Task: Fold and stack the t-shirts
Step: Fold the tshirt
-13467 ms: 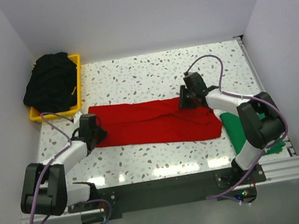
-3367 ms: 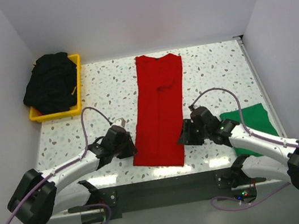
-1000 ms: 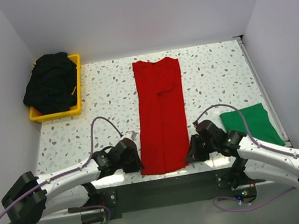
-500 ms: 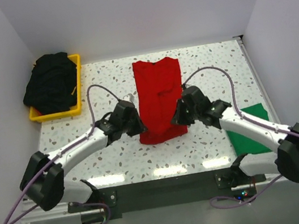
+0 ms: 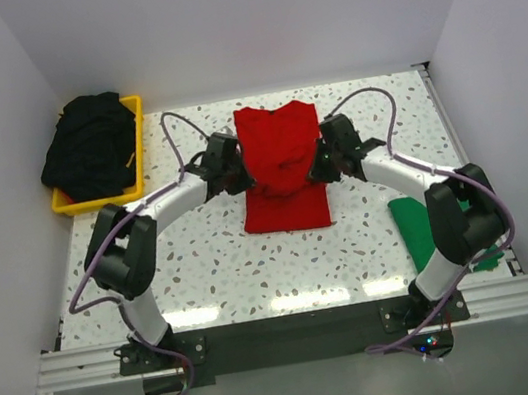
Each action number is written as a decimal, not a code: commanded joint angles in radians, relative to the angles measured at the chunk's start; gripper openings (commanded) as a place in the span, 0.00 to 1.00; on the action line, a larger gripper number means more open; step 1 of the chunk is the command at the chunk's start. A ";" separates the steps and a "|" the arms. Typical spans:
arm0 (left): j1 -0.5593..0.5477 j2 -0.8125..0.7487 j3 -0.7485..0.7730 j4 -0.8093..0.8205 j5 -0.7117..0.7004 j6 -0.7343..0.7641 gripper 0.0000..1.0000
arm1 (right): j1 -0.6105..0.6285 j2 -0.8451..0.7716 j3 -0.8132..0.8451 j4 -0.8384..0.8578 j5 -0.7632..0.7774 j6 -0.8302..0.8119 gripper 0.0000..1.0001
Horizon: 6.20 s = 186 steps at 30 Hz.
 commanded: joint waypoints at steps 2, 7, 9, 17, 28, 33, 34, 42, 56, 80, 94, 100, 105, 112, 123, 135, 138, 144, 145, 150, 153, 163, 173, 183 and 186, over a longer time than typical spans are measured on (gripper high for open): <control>0.038 0.059 0.105 0.014 0.003 0.044 0.00 | -0.056 0.036 0.078 0.064 -0.038 -0.014 0.06; 0.061 0.125 0.205 -0.015 0.015 0.064 0.00 | -0.094 0.089 0.125 0.068 -0.078 -0.012 0.06; 0.069 0.155 0.231 -0.023 0.018 0.076 0.00 | -0.105 0.102 0.133 0.071 -0.086 -0.014 0.06; 0.089 0.227 0.317 -0.046 0.034 0.096 0.00 | -0.153 0.194 0.171 0.091 -0.149 -0.006 0.06; 0.145 0.215 0.371 -0.060 0.067 0.171 0.30 | -0.194 0.264 0.265 0.079 -0.232 -0.043 0.33; 0.158 0.127 0.331 -0.063 0.069 0.169 0.42 | -0.194 0.203 0.265 0.049 -0.184 -0.093 0.51; 0.156 0.095 0.290 -0.054 0.080 0.149 0.42 | -0.186 0.176 0.251 0.048 -0.175 -0.096 0.53; 0.081 0.037 0.147 0.064 0.126 0.092 0.17 | -0.113 0.140 0.199 0.038 -0.097 -0.144 0.53; -0.003 0.051 -0.226 0.230 0.072 -0.005 0.00 | 0.002 0.097 -0.083 0.108 -0.058 -0.096 0.52; -0.158 -0.233 -0.643 0.333 0.092 -0.082 0.00 | 0.119 -0.299 -0.548 0.102 -0.068 -0.040 0.52; -0.180 -0.462 -0.536 0.134 0.081 -0.020 0.00 | 0.136 -0.513 -0.455 -0.074 -0.020 -0.087 0.52; -0.155 -0.347 -0.360 0.147 0.074 0.020 0.01 | 0.137 -0.391 -0.263 -0.045 0.041 -0.139 0.50; -0.134 -0.165 -0.209 0.152 0.116 0.050 0.00 | 0.136 -0.167 -0.094 -0.010 0.083 -0.188 0.49; -0.059 -0.010 -0.122 0.144 0.132 0.083 0.00 | 0.113 0.022 0.058 -0.030 0.118 -0.236 0.48; 0.030 0.050 -0.179 0.164 0.081 0.087 0.00 | -0.034 0.192 0.052 0.030 -0.006 -0.236 0.46; 0.053 0.014 -0.255 0.150 0.027 0.078 0.00 | -0.080 0.180 0.013 0.012 -0.012 -0.219 0.44; 0.066 -0.006 -0.252 0.156 0.027 0.090 0.00 | -0.080 0.166 0.015 0.007 -0.020 -0.211 0.44; 0.082 -0.051 -0.189 0.126 0.046 0.110 0.00 | -0.080 0.102 0.052 -0.053 -0.022 -0.210 0.44; 0.087 -0.072 -0.185 0.118 0.052 0.112 0.01 | -0.080 0.073 0.061 -0.063 -0.022 -0.211 0.44; 0.084 -0.153 -0.238 0.129 0.103 0.109 0.04 | -0.080 -0.053 0.035 -0.090 -0.035 -0.207 0.45; 0.064 -0.233 -0.319 0.147 0.165 0.098 0.05 | -0.042 -0.146 -0.058 -0.073 -0.074 -0.179 0.45; -0.128 -0.463 -0.608 0.175 0.199 0.032 0.03 | 0.172 -0.404 -0.377 -0.027 -0.051 -0.043 0.45; -0.163 -0.456 -0.743 0.207 0.213 0.020 0.01 | 0.182 -0.495 -0.548 -0.064 -0.041 -0.009 0.45; -0.165 -0.469 -0.781 0.189 0.216 0.027 0.00 | 0.185 -0.558 -0.657 -0.093 -0.068 0.020 0.45; -0.165 -0.482 -0.765 0.169 0.213 0.030 0.01 | 0.185 -0.579 -0.662 -0.116 -0.069 0.025 0.45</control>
